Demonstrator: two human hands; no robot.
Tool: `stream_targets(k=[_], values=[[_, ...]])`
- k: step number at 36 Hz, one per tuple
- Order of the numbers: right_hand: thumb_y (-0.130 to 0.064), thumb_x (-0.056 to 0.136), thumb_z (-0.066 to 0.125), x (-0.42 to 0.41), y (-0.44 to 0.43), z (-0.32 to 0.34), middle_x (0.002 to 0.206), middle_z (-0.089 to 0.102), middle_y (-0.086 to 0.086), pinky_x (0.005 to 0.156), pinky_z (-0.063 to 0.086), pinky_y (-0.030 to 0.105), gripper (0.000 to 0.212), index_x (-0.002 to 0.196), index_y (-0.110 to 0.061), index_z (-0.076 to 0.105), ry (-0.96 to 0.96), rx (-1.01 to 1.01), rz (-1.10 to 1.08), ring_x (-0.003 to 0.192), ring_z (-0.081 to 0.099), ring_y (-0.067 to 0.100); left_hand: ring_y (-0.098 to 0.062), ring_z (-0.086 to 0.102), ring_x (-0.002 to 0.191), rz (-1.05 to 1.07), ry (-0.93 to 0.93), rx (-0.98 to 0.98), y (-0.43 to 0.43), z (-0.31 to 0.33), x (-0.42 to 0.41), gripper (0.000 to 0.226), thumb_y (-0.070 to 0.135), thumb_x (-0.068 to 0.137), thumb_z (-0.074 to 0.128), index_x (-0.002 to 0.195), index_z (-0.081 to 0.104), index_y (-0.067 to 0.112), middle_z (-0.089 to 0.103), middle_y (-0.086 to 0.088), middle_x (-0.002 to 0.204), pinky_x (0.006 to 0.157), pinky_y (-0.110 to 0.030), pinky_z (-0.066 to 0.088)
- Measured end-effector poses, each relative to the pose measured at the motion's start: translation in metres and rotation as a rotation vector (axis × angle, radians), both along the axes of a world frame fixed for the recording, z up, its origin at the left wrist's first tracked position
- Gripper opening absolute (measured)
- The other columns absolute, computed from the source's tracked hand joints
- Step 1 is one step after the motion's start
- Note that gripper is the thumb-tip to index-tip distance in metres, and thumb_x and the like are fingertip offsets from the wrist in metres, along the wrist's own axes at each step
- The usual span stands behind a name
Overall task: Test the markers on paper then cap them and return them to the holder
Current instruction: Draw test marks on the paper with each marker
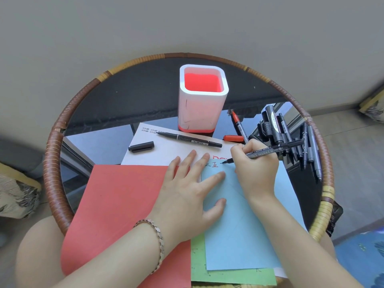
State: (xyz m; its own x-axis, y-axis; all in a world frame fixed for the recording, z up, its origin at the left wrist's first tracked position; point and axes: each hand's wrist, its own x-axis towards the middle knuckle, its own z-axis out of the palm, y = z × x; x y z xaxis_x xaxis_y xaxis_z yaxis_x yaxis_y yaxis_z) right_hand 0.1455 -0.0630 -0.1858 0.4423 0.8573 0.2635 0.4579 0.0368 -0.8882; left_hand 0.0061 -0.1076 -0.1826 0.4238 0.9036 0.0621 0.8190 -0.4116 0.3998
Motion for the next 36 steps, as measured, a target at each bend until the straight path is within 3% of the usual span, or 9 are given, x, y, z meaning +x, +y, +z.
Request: stream_targets(k=[4, 10, 14, 17, 19, 26, 28, 31, 36], values=[[-0.014, 0.067, 0.053, 0.0024, 0.0007, -0.0022, 0.036, 0.038, -0.005, 0.068, 0.039, 0.032, 0.032, 0.042, -0.020, 0.034, 0.048, 0.007, 0.001, 0.049, 0.045, 0.029, -0.026, 0.021, 0.138, -0.003, -0.007, 0.004, 0.0002, -0.0011, 0.0001, 0.050, 0.054, 0.078, 0.042, 0.124, 0.051, 0.038, 0.035, -0.003, 0.146, 0.111, -0.043, 0.006], [-0.009, 0.066, 0.054, 0.0033, 0.0017, -0.0053, 0.035, 0.038, -0.009, 0.051, 0.032, 0.023, 0.033, 0.042, -0.020, 0.033, 0.045, -0.006, 0.020, 0.046, 0.040, 0.018, -0.024, 0.018, 0.139, -0.007, -0.010, 0.009, 0.0000, -0.0014, 0.0003, 0.049, 0.053, 0.078, 0.043, 0.125, 0.049, 0.039, 0.032, -0.002, 0.148, 0.111, -0.041, 0.003], [-0.006, 0.065, 0.054, 0.0036, 0.0012, -0.0061, 0.035, 0.035, -0.007, 0.052, 0.030, 0.022, 0.034, 0.042, -0.018, 0.032, 0.031, -0.014, 0.016, 0.044, 0.032, 0.010, -0.024, 0.018, 0.139, -0.007, -0.004, 0.013, -0.0001, -0.0008, 0.0003, 0.050, 0.053, 0.078, 0.043, 0.125, 0.049, 0.039, 0.032, -0.003, 0.148, 0.110, -0.040, 0.002], [-0.015, 0.062, 0.050, 0.0019, 0.0010, -0.0038, 0.033, 0.038, -0.009, 0.073, 0.031, 0.032, 0.029, 0.041, -0.021, 0.030, 0.041, -0.015, 0.011, 0.045, 0.033, 0.016, -0.024, 0.016, 0.139, -0.008, -0.009, 0.011, -0.0003, -0.0007, 0.0003, 0.050, 0.053, 0.078, 0.042, 0.125, 0.049, 0.039, 0.031, -0.002, 0.148, 0.110, -0.039, 0.000], [-0.017, 0.061, 0.049, 0.0011, 0.0009, -0.0034, 0.033, 0.040, -0.010, 0.077, 0.030, 0.038, 0.029, 0.041, -0.022, 0.029, 0.027, -0.006, 0.018, 0.043, 0.033, 0.012, -0.024, 0.016, 0.139, -0.008, -0.010, 0.009, -0.0004, -0.0004, 0.0004, 0.050, 0.053, 0.078, 0.042, 0.125, 0.049, 0.039, 0.032, -0.002, 0.148, 0.110, -0.039, 0.000], [-0.017, 0.063, 0.049, 0.0024, 0.0009, -0.0042, 0.036, 0.037, -0.006, 0.076, 0.030, 0.037, 0.028, 0.043, -0.019, 0.030, 0.037, 0.013, 0.008, 0.048, 0.031, 0.016, -0.025, 0.019, 0.139, -0.005, -0.018, 0.008, -0.0005, 0.0003, 0.0004, 0.049, 0.052, 0.078, 0.044, 0.124, 0.051, 0.037, 0.034, -0.003, 0.147, 0.110, -0.040, 0.002], [-0.015, 0.064, 0.051, 0.0035, 0.0012, -0.0048, 0.037, 0.036, -0.005, 0.070, 0.035, 0.032, 0.029, 0.043, -0.017, 0.032, 0.066, 0.012, 0.022, 0.050, 0.036, 0.024, -0.026, 0.020, 0.139, -0.004, -0.020, 0.006, -0.0007, 0.0006, 0.0005, 0.049, 0.052, 0.077, 0.044, 0.124, 0.051, 0.037, 0.034, -0.003, 0.146, 0.110, -0.040, 0.002], [-0.012, 0.066, 0.054, 0.0041, 0.0010, -0.0058, 0.036, 0.037, -0.007, 0.052, 0.033, 0.023, 0.031, 0.043, -0.019, 0.034, 0.059, 0.011, 0.040, 0.049, 0.039, 0.019, -0.024, 0.017, 0.139, -0.004, -0.020, 0.010, -0.0006, 0.0005, 0.0003, 0.050, 0.053, 0.078, 0.043, 0.125, 0.049, 0.038, 0.032, -0.002, 0.148, 0.110, -0.039, 0.000], [-0.007, 0.067, 0.055, 0.0042, 0.0007, -0.0065, 0.036, 0.038, -0.007, 0.052, 0.031, 0.023, 0.035, 0.043, -0.019, 0.033, 0.050, 0.014, 0.055, 0.046, 0.036, 0.014, -0.025, 0.018, 0.139, -0.005, -0.028, 0.005, -0.0001, 0.0007, 0.0006, 0.049, 0.052, 0.078, 0.044, 0.125, 0.050, 0.037, 0.033, -0.004, 0.147, 0.110, -0.040, 0.001]])
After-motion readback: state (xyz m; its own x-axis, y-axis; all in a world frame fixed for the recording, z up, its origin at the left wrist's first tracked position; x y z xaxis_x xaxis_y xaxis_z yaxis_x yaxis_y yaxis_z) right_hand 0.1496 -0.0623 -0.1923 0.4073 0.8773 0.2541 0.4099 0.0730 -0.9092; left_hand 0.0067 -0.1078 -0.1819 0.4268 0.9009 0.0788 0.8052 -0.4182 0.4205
